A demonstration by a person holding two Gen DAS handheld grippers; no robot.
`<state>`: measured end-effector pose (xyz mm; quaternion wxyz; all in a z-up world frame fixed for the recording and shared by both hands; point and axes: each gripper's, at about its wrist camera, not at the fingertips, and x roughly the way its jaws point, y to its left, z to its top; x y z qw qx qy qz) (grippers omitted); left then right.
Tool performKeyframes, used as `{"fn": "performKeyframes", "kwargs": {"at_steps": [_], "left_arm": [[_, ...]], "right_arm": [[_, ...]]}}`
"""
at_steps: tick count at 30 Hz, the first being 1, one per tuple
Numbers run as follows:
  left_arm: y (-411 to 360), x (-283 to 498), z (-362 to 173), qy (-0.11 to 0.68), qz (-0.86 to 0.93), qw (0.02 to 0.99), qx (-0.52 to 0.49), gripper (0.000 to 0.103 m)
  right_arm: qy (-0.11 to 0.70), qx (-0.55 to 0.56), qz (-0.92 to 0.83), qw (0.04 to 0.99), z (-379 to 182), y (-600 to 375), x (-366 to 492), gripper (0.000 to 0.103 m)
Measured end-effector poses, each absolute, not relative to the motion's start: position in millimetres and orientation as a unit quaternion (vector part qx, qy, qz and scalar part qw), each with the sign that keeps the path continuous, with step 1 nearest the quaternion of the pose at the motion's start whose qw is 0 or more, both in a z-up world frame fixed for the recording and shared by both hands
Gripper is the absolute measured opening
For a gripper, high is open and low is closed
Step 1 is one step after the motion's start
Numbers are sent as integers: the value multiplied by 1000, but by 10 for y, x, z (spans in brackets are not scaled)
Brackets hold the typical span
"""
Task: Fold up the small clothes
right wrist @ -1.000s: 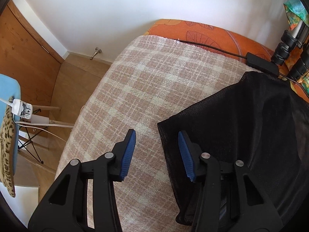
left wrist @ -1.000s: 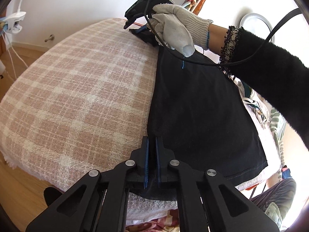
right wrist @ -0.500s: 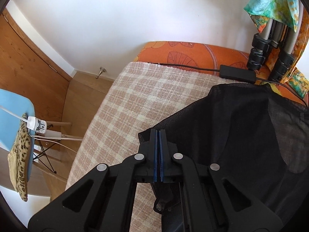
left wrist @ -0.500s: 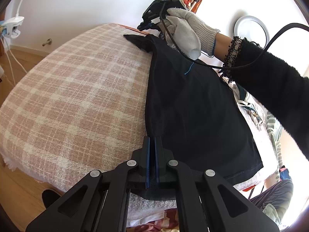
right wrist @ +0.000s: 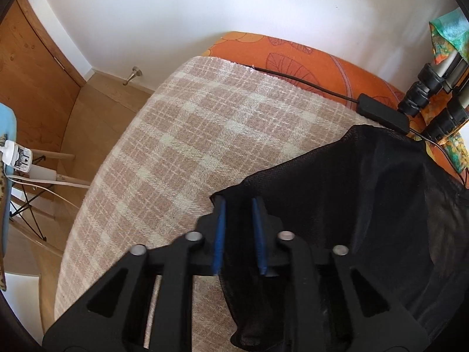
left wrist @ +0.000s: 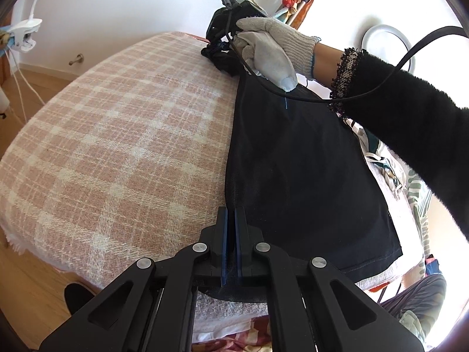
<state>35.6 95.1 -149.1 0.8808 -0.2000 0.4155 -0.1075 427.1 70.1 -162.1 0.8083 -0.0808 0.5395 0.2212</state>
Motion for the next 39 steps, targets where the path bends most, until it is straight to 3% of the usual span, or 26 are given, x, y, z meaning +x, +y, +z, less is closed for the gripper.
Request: {"fn": "performKeyframes", "kwargs": {"at_steps": [17,25,27,28,29,31,32,34,36,37,39], "left_arm": [[772,287,-1246,387,-131,898,-164,3],[449,223,-1086,364,-115,920,-88,3],[511,197,-1069,364,-72,926,-67,7],[564,192,-1090,368,-53,926,-66,15],[620,196,-1129,375,-42,923,-69,31],[683,245,-1245,403,-29,912,-74,52],[690,270,-1309,417,-25,906,-72,53],[682,292,-1425,439,-29,896,-66,52],[690,271,-1507,447,-42,889,-85,28],[688,257,-1505,441,-43,892,-87,8],[659,260,-1489,440,-62,891,-92,3]], "right_arm": [[479,2,235,846,-1006,-104,4315,3],[460,-2,224,859,-775,-560,4257,3],[459,-3,225,859,-747,-649,4245,3],[456,-5,227,861,-736,-662,4236,3],[454,-3,230,861,-725,-680,4231,3],[454,5,233,860,-731,-701,4233,3],[454,6,234,860,-731,-701,4234,3],[454,6,235,860,-739,-697,4225,3],[453,4,236,860,-745,-684,4222,3],[452,4,236,860,-753,-681,4222,3],[453,7,235,860,-754,-693,4234,3]]}}
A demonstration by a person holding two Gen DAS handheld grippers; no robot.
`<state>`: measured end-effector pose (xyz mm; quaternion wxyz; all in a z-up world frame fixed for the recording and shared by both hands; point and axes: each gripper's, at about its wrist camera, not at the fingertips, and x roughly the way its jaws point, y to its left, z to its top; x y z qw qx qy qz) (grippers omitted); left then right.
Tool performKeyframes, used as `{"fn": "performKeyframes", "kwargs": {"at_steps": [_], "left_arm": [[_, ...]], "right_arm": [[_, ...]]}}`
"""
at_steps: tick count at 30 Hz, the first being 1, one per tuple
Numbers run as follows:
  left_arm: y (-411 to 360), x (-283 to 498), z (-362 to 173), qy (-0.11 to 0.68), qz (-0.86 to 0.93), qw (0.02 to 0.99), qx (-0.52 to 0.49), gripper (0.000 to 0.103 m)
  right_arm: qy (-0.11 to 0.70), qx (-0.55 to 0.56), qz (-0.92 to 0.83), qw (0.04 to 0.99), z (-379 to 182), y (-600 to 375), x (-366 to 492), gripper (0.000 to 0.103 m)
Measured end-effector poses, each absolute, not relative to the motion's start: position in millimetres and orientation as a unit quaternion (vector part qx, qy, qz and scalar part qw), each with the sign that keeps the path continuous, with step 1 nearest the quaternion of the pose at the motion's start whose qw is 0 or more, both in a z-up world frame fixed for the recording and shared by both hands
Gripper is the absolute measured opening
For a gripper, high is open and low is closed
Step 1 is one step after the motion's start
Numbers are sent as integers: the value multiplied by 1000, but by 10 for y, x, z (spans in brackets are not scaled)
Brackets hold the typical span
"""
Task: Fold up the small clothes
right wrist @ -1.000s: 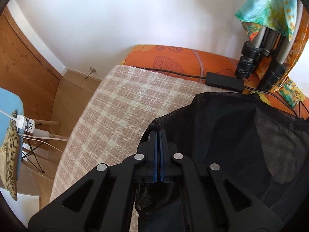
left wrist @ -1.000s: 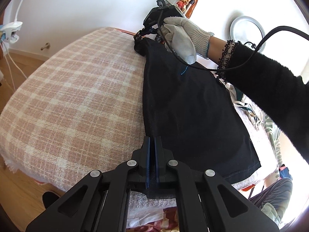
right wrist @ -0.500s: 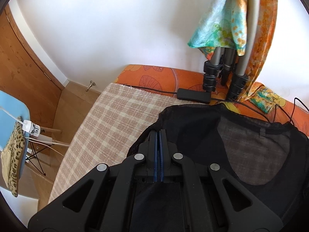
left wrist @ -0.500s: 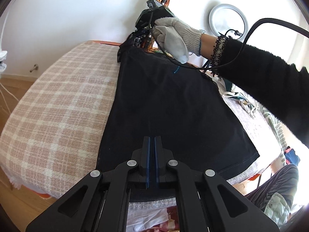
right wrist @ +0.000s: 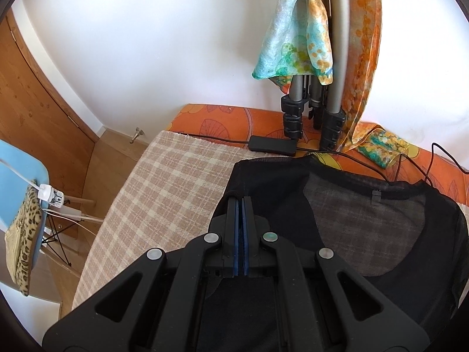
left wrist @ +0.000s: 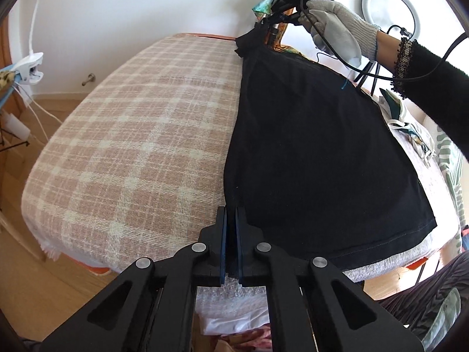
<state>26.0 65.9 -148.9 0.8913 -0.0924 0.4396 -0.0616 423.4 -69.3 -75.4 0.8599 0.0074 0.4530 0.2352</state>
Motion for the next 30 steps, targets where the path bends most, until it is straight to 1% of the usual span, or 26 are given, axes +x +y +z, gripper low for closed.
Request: {"fn": "performKeyframes", "kwargs": {"at_steps": [6,10,14,18,26,28,29,30], "left_arm": [[408,206,-1226,400,-93,909,-71,3],[117,213,-1101,391,-144,908,-48,3],[-249,257,-1147,397,-197,896,-26,3],[-521,324,-1285,420,-236,876,-11,3],[-709,356,-1365,434,-254,865,-17,3],[-739,347,-1370,435,-258,863,-11,5],[-754,343,-1377,438,-263,859,-8,10],[-772,339,-1380,441,-267,857,-7,12]], "right_arm": [[445,8,232,865,-685,-813,4236,3],[438,14,219,871,-612,-1061,4246,3],[443,10,192,876,-652,-1330,4269,3],[448,17,171,877,-727,-1563,4349,3],[452,10,164,877,-892,-1621,4416,3],[458,0,156,875,-954,-1617,4431,3],[466,-5,148,872,-996,-1628,4449,3],[474,-8,137,870,-1041,-1648,4468,3]]}}
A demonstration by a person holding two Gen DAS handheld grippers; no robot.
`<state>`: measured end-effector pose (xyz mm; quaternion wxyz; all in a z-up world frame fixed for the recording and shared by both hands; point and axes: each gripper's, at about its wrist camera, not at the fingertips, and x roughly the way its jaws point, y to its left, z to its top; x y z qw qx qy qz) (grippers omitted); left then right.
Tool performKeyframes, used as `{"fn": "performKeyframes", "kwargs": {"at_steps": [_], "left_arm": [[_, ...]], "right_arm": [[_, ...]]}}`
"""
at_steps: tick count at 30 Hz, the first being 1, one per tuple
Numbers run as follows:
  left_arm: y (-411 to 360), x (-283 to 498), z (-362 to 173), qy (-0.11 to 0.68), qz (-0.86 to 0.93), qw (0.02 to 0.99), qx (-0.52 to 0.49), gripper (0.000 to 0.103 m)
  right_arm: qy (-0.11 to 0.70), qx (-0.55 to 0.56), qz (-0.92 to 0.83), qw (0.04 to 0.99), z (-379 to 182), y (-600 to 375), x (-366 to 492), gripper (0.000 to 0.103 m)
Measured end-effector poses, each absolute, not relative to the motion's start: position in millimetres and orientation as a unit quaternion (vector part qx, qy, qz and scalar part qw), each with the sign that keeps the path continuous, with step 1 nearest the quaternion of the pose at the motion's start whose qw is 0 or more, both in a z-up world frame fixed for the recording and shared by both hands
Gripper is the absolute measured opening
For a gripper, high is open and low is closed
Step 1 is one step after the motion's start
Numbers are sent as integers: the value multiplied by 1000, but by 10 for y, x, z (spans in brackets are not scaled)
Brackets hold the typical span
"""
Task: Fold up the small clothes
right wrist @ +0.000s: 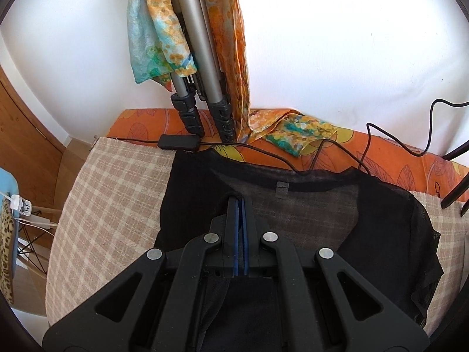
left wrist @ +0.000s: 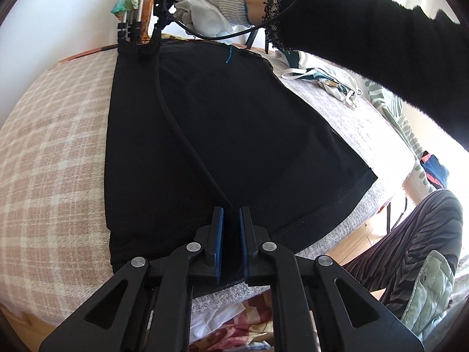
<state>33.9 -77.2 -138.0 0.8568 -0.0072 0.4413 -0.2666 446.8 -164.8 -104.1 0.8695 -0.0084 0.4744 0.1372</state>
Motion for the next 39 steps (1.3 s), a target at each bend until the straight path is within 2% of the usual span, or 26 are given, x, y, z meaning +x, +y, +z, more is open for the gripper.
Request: {"fn": "performKeyframes", "kwargs": {"at_steps": [3,4,5,7,8,22,32,39], "left_arm": [[-808,298,-1364,440,-273,855,-3,22],[-816,282,-1348,437,-275,857,-1,27],[-820,263,-1326,433,-276,858,0,34],[-815,228,-1284,424,-278,862,0,42],[-816,214,-1263,420,-279,864,0,42],[-1000,89,-1035,384,-272,883,12,42],[-1556,29,-1002,376,-302,875,41,42],[-2029,-11,-1088,378,-335,861,66,52]], "right_arm": [[493,-9,114,863,-1129,-1762,4501,4],[496,-4,110,861,-1136,-1812,4501,11],[496,2,109,862,-1127,-1869,4486,28],[480,13,111,870,-1048,-1983,4414,51],[472,17,113,874,-992,-2038,4370,53],[411,70,159,895,-199,-3046,3399,53],[388,94,157,903,-35,-4022,2629,53],[389,102,163,901,-112,-4556,2335,53]]}}
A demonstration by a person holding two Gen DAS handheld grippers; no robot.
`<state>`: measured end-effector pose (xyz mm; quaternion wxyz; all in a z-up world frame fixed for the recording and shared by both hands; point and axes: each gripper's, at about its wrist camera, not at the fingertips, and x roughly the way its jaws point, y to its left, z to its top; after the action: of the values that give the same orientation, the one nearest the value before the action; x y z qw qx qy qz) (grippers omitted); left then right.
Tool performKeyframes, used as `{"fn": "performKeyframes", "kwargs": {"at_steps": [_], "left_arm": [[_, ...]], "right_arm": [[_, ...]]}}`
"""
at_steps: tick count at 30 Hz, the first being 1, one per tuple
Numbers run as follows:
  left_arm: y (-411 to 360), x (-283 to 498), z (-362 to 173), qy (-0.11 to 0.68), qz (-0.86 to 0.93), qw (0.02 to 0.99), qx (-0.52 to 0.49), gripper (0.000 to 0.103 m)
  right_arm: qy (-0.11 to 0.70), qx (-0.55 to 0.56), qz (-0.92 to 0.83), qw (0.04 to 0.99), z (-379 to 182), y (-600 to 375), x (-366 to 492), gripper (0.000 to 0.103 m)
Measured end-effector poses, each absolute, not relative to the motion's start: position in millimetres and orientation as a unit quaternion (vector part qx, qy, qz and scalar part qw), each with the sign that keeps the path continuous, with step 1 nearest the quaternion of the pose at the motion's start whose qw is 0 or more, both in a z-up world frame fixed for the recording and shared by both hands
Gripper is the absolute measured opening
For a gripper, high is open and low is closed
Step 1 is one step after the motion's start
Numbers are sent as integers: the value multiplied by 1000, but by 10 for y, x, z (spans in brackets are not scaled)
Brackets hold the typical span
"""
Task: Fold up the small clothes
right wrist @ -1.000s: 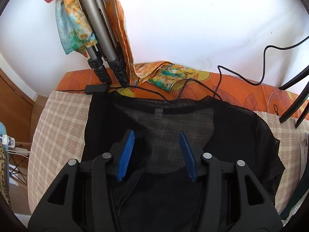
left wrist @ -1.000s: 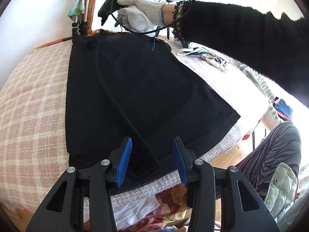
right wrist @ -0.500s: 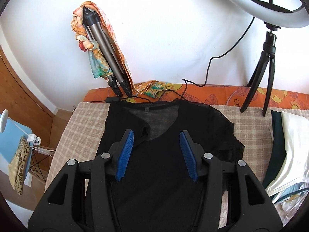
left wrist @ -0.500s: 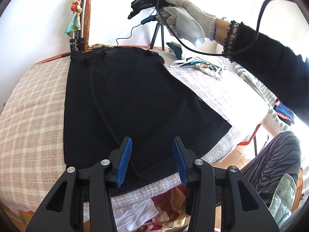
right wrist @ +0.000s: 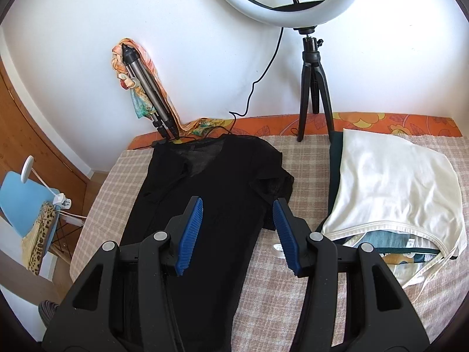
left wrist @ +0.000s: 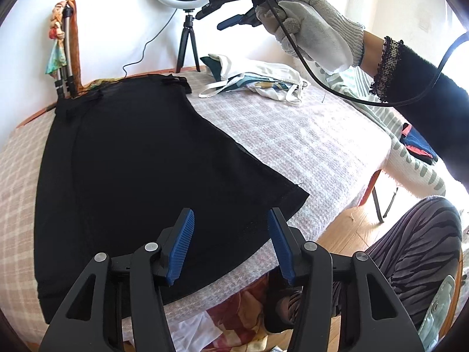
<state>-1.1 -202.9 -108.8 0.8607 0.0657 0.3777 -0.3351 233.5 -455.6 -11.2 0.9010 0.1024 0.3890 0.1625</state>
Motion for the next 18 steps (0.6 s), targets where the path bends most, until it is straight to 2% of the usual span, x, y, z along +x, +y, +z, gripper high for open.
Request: {"fn": "performKeyframes", "kwargs": {"at_steps": [2,18], "left_arm": [[-2156,-26,-1119,377,-345,856,75,57],[-2842,-35,-1315,386,-377,832,126,57]], "right_arm": [[390,111,164,899,-167,-4691,2285,55],[424,161,196,869,-806,-5012,2415,56]]}}
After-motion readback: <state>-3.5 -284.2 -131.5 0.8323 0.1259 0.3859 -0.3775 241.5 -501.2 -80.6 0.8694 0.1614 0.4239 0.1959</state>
